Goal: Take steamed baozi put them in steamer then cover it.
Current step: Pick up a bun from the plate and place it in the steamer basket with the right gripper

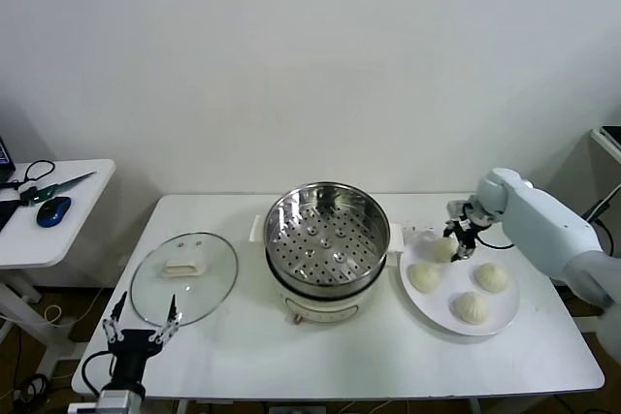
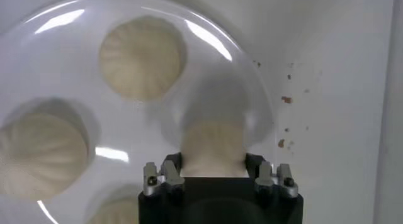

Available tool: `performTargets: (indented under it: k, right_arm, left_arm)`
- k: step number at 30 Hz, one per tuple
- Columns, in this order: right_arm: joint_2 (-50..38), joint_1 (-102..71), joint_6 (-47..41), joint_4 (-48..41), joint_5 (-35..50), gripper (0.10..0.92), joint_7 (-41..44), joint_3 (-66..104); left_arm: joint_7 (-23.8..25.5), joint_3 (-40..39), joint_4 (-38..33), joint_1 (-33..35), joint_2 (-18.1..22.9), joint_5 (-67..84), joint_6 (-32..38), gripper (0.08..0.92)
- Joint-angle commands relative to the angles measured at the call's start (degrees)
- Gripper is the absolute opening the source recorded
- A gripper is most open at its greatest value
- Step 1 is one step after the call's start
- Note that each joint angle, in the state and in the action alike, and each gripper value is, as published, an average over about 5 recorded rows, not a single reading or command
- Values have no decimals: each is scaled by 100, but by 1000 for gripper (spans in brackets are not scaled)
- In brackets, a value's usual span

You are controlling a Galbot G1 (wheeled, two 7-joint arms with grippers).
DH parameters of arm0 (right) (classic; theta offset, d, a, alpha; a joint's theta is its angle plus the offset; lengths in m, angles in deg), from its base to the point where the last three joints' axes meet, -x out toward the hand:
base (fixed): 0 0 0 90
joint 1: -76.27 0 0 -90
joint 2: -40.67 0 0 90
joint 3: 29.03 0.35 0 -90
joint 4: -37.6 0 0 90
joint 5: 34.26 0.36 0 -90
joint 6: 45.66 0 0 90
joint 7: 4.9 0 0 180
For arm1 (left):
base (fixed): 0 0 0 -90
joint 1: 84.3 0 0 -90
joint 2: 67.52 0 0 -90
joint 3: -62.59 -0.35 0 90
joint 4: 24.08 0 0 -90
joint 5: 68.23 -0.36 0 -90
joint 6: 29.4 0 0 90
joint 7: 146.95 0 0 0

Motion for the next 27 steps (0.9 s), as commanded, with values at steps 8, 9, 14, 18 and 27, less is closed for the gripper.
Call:
performTargets:
  k: [8,9,14,18,27]
  right_arm:
    - [-201,2962,1229,1918,1138,653,207,-2667]
    - [-105,3168,1384,2009,1112,652,210,-2786]
    - [452,3684,1900,2230,930,645,194,-2918]
    - [981,3776,2271,2399,611,645,111,-2841]
    - [1919,3118,2834,2610,-680,645,-89,-2458]
  left_arm:
    - [0,-36,-59,69,-4,6,1,823]
    - [1,-44,-67,73,-5,5,-3,823]
    - [7,-91,-89,76,-2,-8,-16,823]
    - [10,-131,-97,111,-8,-16,-10,823]
    - [8,-139,-73,173,-60,-2,16,823]
